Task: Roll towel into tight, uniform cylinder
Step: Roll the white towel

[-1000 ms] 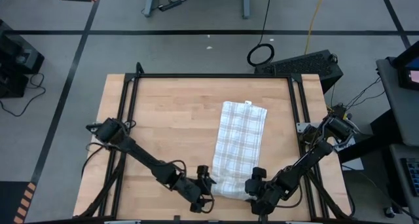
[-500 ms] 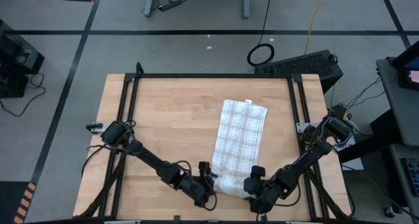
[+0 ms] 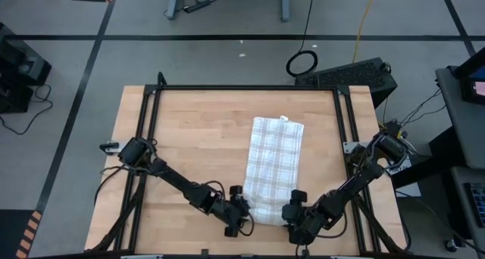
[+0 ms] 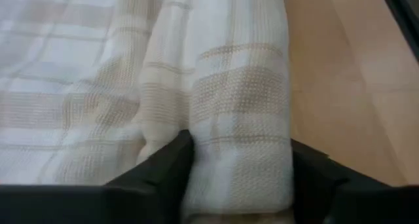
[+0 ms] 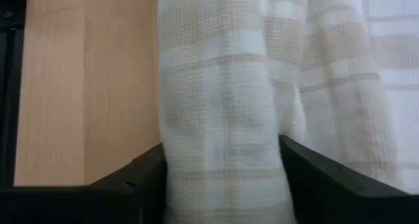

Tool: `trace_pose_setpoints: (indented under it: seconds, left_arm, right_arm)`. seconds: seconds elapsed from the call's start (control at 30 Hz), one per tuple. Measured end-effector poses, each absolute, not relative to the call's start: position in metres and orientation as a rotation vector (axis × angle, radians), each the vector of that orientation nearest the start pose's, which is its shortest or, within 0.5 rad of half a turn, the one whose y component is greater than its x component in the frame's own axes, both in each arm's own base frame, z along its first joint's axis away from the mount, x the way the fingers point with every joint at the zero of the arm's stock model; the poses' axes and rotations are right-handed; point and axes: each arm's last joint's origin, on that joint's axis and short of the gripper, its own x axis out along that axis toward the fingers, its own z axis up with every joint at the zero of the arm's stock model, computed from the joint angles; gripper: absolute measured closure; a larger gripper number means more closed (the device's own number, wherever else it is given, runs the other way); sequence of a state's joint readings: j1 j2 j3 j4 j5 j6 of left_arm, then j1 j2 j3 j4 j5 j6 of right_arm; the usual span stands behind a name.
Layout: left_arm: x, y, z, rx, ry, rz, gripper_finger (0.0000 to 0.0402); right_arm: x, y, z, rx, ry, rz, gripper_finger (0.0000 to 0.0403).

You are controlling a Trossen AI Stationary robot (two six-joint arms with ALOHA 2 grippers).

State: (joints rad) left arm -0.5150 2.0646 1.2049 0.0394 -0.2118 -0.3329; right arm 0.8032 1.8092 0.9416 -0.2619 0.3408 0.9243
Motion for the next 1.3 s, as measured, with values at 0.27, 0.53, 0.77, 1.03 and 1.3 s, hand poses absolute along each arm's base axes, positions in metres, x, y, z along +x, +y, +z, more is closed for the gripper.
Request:
trace_pose_setpoints:
  seconds: [0.27,0.53,0.77,1.03,1.3]
  left_arm:
    - [0.371,-0.19,0.12,-0.185,0.841,-0.191,0.0299]
    - [0.38,-0.176,0.121,-0.439,0.939,-0.356,0.0324]
    - [0.39,-0.155,0.125,-0.706,1.012,-0.482,0.0326]
    - [0.392,-0.14,0.125,-0.846,1.105,-0.542,0.0326]
    - [0.392,-0.135,0.125,-0.933,1.169,-0.547,0.0326]
  right_arm:
    - [0.234,0.23,0.132,0.239,1.068,0.007,0.0208]
    - [0.236,0.233,0.133,0.324,1.099,0.048,0.0289]
    - [0.251,0.231,0.139,0.434,1.154,0.254,0.0389]
    - [0.273,0.213,0.143,0.496,1.164,0.443,0.0369]
    - [0.279,0.195,0.136,0.535,1.166,0.492,0.0373]
